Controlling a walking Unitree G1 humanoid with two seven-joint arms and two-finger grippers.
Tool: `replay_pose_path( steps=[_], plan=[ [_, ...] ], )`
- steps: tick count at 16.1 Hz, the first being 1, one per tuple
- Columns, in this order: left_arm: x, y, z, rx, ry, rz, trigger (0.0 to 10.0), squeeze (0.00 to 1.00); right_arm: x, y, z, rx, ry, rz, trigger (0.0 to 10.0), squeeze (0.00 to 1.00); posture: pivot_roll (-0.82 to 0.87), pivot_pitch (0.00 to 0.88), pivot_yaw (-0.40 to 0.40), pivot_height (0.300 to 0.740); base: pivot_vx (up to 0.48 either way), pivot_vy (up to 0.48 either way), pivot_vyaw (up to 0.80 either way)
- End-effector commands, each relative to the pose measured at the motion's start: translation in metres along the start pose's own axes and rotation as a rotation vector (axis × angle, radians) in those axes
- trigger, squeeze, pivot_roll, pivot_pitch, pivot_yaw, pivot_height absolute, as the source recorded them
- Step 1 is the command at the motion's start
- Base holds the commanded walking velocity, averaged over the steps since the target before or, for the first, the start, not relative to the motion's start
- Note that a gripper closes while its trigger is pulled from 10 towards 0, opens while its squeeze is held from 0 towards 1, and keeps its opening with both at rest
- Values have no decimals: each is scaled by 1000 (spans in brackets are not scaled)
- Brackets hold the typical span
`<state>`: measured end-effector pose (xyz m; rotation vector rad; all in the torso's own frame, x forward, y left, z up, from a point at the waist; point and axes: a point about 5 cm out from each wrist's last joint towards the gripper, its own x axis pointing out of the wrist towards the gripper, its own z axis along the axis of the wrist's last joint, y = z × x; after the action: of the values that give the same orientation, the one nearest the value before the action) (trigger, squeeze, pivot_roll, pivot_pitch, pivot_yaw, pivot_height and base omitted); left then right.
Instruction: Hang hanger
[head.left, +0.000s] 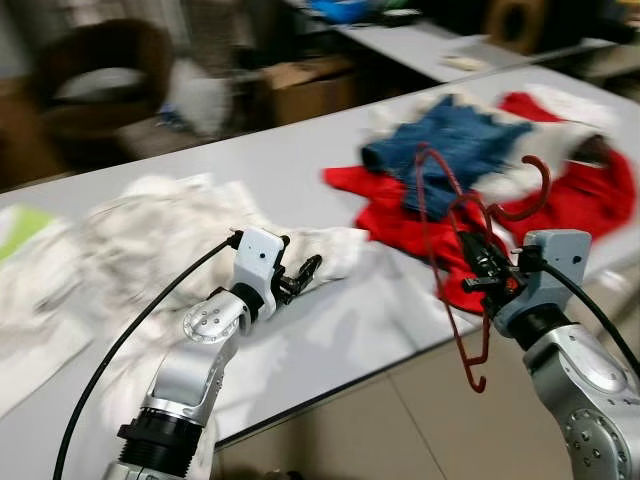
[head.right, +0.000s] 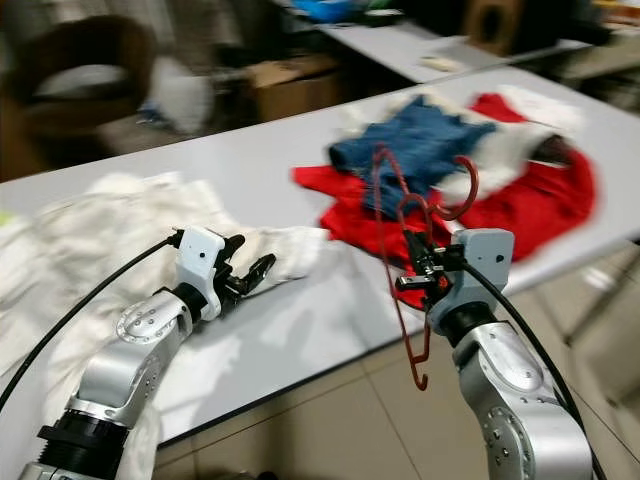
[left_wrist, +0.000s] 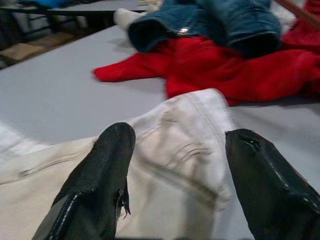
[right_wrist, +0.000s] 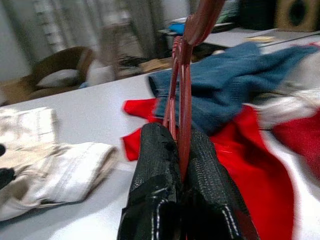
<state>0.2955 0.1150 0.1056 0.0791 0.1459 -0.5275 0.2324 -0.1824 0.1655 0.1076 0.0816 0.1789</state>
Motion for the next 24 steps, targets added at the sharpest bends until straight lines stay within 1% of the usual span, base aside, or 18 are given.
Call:
replay_pose_path(
  steps=[1,2,3,4,5,6,8,10,12,15,16,17,18,19,20,22,23,24],
  plan=[
    [1,4,3,4,-13,20,10000,0,-1,2,1,-3,2,5,10000,0,-192,0,128,740,0,0,0],
    [-1,2,4,-27,-42,22,10000,0,-2,3,0,-6,11,8,10000,0,-196,0,130,740,0,0,0],
    [-3,0,0,-67,-45,42,10000,0,-3,4,-2,-15,17,11,10000,0,-194,0,128,740,0,0,0],
    [-3,0,-4,-54,-29,64,10000,0,-3,5,-3,-21,19,13,10000,0,-193,0,123,740,0,0,0],
    [1,4,-7,-16,6,117,10000,0,-2,5,-3,-22,19,16,10000,0,-193,0,123,740,0,0,0],
    [2,8,-8,-1,18,153,10000,0,-1,6,-3,-24,21,21,10000,0,-190,0,117,740,0,0,0],
    [2,18,-9,78,51,219,10000,0,-1,5,-3,-29,30,25,10000,0,-191,0,117,740,0,0,0],
    [-1,23,-12,96,83,246,10000,0,-3,2,-7,-37,54,21,10000,0,-192,0,118,740,0,0,0],
    [0,27,-14,102,94,270,10000,0,-3,3,-8,-41,63,24,10000,0,-193,0,118,740,0,0,0],
    [5,19,-14,-21,61,228,10000,0,-3,4,-9,-40,71,29,10000,0,-195,0,119,740,0,0,0],
    [5,16,-8,-123,-1,224,10000,0,-3,3,-8,-42,69,25,10000,0,-195,0,119,740,0,0,0],
    [2,16,2,-240,-92,228,10000,0,-2,2,-5,-35,53,18,10000,0,-200,0,121,740,0,0,0],
    [-4,17,7,-298,-142,229,10000,0,-2,2,-2,-22,35,19,10000,0,-200,0,122,740,0,0,0],
    [-12,18,8,-281,-168,222,10000,0,-2,4,-1,-17,26,33,10000,0,-195,0,120,740,0,0,0],
    [-21,18,4,-234,-162,231,10000,0,-2,6,-2,-23,24,45,10000,0,-190,0,117,740,0,0,0],
    [-32,15,-1,-193,-146,256,10000,0,0,8,-3,-38,30,51,10000,0,-178,0,104,740,0,0,0],
    [-35,12,1,-191,-152,257,10000,0,2,8,-3,-42,29,50,10000,0,-175,0,98,740,0,0,0],
    [-34,9,4,-206,-158,255,10000,0,5,8,-3,-68,32,57,10000,0,-169,0,91,740,0,0,0]
  ],
)
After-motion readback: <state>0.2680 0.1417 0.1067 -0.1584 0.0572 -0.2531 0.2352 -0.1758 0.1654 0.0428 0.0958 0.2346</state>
